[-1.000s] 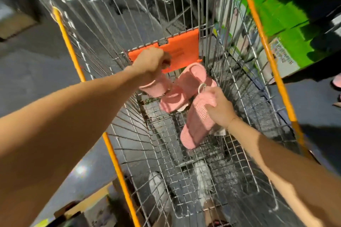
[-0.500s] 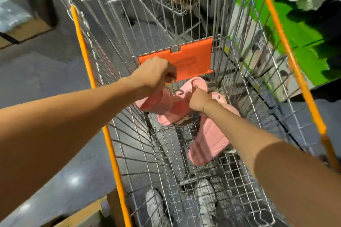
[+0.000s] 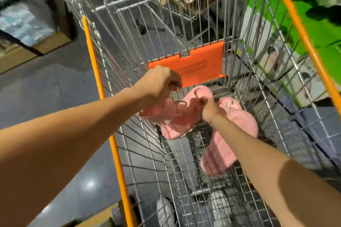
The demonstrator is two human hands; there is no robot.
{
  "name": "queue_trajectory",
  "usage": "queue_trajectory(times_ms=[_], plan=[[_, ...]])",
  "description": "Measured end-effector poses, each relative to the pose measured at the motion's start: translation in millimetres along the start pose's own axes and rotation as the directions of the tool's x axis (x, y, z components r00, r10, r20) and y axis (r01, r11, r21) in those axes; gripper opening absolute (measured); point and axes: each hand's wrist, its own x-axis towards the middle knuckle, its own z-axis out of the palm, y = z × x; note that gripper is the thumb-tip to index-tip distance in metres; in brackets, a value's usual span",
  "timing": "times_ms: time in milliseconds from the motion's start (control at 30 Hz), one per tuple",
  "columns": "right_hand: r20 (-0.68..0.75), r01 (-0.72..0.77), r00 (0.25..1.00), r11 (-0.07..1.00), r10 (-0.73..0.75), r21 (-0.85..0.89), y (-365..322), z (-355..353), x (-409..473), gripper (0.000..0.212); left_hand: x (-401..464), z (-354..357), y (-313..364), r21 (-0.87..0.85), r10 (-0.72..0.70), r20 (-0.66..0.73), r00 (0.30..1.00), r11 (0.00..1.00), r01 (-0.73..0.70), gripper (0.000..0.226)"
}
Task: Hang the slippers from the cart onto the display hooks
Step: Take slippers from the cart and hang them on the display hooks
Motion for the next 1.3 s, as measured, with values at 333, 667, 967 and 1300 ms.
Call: queue_trajectory(times_ms=[333, 667, 967, 1300], plan=[[-0.304, 0.285, 0.896, 0.944, -0.323, -0.165, -81, -126, -104, 0.025, -10, -48, 70, -0.082, -0.028, 0.023, 0.999, 0.996, 0.03, 0.018], [-0.374, 0.36, 0.735, 0.793, -0.566, -0.491, -144, -253, -295, 0.018, -31, -225, 176, -0.322, 0.094, -0.362, 0.928, 0.921, -0.219, 0.012], [-0.583, 0.173, 0.613, 0.811, -0.532, -0.558, -169, -410, -535, 0.03, -86, -404, 389, -0.093, 0.598, -0.408, 0.689, 0.724, -0.684, 0.006], [-0.916, 0.136, -0.037, 0.906, -0.4, -0.401, -136, -508, -812, 0.026, -198, -527, 652, 0.109, 0.836, -0.518, 0.183, 0.276, -0.955, 0.026]])
